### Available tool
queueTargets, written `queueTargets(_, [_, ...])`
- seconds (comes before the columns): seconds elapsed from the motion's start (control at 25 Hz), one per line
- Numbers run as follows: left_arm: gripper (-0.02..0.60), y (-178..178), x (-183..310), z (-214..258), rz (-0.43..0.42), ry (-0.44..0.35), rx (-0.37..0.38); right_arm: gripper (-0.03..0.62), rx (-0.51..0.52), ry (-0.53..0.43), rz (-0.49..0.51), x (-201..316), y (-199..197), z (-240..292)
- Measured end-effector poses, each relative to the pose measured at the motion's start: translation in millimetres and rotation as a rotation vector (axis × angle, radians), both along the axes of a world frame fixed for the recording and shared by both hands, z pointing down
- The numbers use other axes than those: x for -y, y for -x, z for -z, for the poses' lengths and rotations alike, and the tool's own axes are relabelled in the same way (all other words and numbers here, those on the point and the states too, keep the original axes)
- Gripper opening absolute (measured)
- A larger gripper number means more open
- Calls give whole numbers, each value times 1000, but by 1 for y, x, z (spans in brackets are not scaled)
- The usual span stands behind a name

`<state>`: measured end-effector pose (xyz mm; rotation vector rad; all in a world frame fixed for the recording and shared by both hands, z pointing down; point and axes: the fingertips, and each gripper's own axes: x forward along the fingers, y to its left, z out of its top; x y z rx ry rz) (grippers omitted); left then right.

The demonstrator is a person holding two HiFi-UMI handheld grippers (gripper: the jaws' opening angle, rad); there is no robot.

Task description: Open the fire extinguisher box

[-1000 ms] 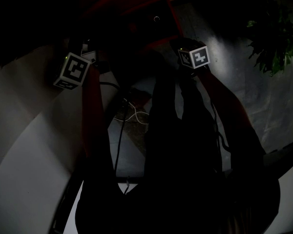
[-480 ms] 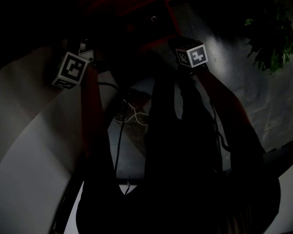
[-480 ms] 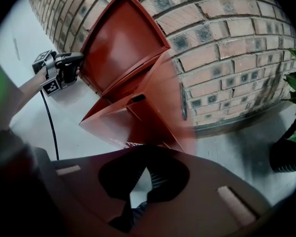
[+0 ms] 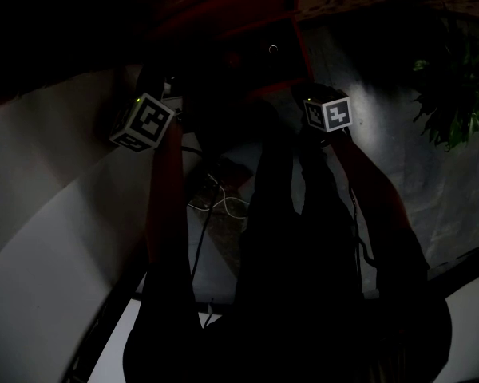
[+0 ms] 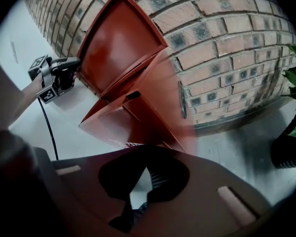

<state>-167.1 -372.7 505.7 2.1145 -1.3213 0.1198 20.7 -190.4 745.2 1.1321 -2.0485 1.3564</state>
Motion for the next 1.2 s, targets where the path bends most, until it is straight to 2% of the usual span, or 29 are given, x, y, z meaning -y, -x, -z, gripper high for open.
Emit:
queueTargets(0.24, [2, 3, -5, 6, -14, -31, 51, -2, 0, 4, -1, 0, -1, 1])
queueTargets(0.4, [2, 6, -11, 15, -31, -70, 97, -2, 44, 42, -18, -6, 4, 2])
queueTargets(0.52, [2, 6, -14, 24, -47, -112, 139, -2, 37, 28, -17, -2, 2, 3])
queueTargets(0.64, [2, 2, -22, 31, -70, -143, 172, -2, 82, 48, -33, -4, 4, 4])
queueTargets(0.88, [2, 0, -37, 37, -92, -163, 190, -2, 93, 46, -7, -3, 6, 4])
queueTargets(1.08, [2, 2, -57, 34, -123, -192, 243, -2, 93, 46, 11, -4, 6, 4])
queueTargets(1.2, [2, -4, -75, 36, -123, -186, 237, -2, 98, 29, 18, -3, 6, 6])
